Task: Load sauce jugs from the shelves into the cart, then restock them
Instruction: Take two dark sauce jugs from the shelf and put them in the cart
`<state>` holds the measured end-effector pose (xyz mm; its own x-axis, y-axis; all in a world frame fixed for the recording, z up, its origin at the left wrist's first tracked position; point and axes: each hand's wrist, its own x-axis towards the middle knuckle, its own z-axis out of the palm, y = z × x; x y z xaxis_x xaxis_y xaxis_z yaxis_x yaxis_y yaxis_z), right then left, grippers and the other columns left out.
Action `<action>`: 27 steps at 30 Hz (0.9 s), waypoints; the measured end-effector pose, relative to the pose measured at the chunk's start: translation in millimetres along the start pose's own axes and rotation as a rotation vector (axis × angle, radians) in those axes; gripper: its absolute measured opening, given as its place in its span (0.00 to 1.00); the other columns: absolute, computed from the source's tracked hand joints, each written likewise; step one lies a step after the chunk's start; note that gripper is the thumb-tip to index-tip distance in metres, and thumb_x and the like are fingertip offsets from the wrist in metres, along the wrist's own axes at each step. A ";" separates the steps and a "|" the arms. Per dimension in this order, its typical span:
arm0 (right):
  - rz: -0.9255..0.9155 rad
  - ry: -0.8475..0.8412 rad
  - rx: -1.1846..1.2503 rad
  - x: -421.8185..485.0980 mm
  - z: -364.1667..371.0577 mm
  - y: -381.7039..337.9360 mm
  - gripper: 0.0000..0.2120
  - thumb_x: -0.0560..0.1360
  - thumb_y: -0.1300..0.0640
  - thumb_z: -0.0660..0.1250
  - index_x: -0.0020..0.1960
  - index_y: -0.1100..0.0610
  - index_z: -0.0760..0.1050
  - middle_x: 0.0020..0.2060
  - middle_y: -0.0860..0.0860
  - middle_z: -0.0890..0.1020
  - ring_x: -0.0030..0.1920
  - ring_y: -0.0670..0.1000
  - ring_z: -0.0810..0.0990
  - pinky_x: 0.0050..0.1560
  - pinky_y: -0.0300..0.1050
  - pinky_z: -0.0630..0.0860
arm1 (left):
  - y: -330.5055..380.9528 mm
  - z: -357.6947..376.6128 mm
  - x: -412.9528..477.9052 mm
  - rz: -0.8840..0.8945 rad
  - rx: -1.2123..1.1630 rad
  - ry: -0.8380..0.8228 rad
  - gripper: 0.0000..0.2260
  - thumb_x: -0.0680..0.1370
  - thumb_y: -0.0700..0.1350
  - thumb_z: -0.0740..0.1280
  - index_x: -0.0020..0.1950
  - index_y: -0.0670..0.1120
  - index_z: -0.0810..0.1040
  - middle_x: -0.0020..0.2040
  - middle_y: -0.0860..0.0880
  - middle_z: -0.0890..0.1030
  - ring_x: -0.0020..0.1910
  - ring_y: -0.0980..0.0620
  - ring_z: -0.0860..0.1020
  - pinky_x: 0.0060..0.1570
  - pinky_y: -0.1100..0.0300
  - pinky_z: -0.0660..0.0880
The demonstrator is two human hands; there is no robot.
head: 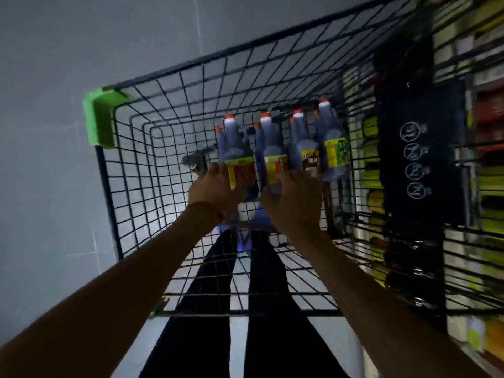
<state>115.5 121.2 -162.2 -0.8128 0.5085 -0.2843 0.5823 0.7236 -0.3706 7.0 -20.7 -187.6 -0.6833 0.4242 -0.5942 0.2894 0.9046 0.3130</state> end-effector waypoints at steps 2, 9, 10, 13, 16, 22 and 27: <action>0.025 -0.015 -0.014 9.1 15.1 8.8 0.11 0.73 0.47 0.67 0.48 0.54 0.80 0.44 0.52 0.82 0.49 0.58 0.80 0.50 0.58 0.77 | -6.2 17.8 23.8 -0.022 -0.069 -0.012 0.28 0.80 0.62 0.58 0.71 0.43 0.67 0.64 0.41 0.72 0.63 0.39 0.73 0.57 0.47 0.74; 0.084 0.015 -0.049 28.4 46.8 32.8 0.16 0.75 0.43 0.70 0.55 0.53 0.78 0.52 0.51 0.82 0.58 0.56 0.77 0.56 0.54 0.73 | 8.9 61.1 64.2 -0.251 -0.655 0.052 0.51 0.68 0.62 0.75 0.77 0.38 0.52 0.74 0.37 0.62 0.67 0.37 0.71 0.63 0.43 0.76; 0.086 0.021 -0.036 30.5 47.2 34.4 0.16 0.75 0.44 0.71 0.56 0.54 0.78 0.53 0.51 0.82 0.58 0.56 0.77 0.55 0.54 0.74 | 10.7 65.2 67.4 -0.266 -0.673 0.082 0.51 0.68 0.59 0.78 0.77 0.38 0.51 0.74 0.38 0.62 0.66 0.39 0.72 0.63 0.45 0.76; 0.102 -0.007 -0.008 37.0 49.4 34.4 0.19 0.76 0.42 0.70 0.60 0.53 0.76 0.57 0.51 0.80 0.60 0.56 0.76 0.55 0.54 0.74 | 11.2 69.7 68.9 -0.293 -0.669 0.161 0.46 0.67 0.57 0.80 0.74 0.42 0.56 0.70 0.42 0.70 0.59 0.44 0.75 0.54 0.54 0.76; 0.152 -0.056 0.051 42.3 56.1 32.2 0.25 0.75 0.44 0.72 0.67 0.55 0.71 0.64 0.54 0.76 0.64 0.58 0.73 0.55 0.58 0.77 | 6.6 66.5 67.1 -0.303 -0.625 0.188 0.39 0.66 0.58 0.79 0.66 0.45 0.61 0.59 0.45 0.76 0.51 0.44 0.77 0.46 0.53 0.75; 0.302 -0.095 0.157 52.1 74.2 15.9 0.44 0.73 0.51 0.76 0.79 0.64 0.57 0.75 0.63 0.65 0.74 0.65 0.65 0.68 0.60 0.73 | -15.4 50.1 58.8 -0.373 -0.545 0.216 0.39 0.65 0.58 0.79 0.66 0.46 0.61 0.59 0.44 0.77 0.53 0.41 0.78 0.46 0.51 0.74; 0.392 -0.105 0.191 57.6 84.5 9.1 0.46 0.73 0.49 0.77 0.80 0.63 0.57 0.75 0.63 0.64 0.77 0.65 0.60 0.75 0.60 0.62 | -28.7 43.4 53.4 -0.333 -0.538 0.201 0.43 0.65 0.56 0.81 0.71 0.46 0.61 0.62 0.45 0.77 0.55 0.44 0.78 0.49 0.52 0.76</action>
<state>75.4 117.7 -256.6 -0.5299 0.6699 -0.5201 0.8466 0.3817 -0.3709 -8.7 -22.2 -260.4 -0.8053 0.0628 -0.5895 -0.2980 0.8168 0.4941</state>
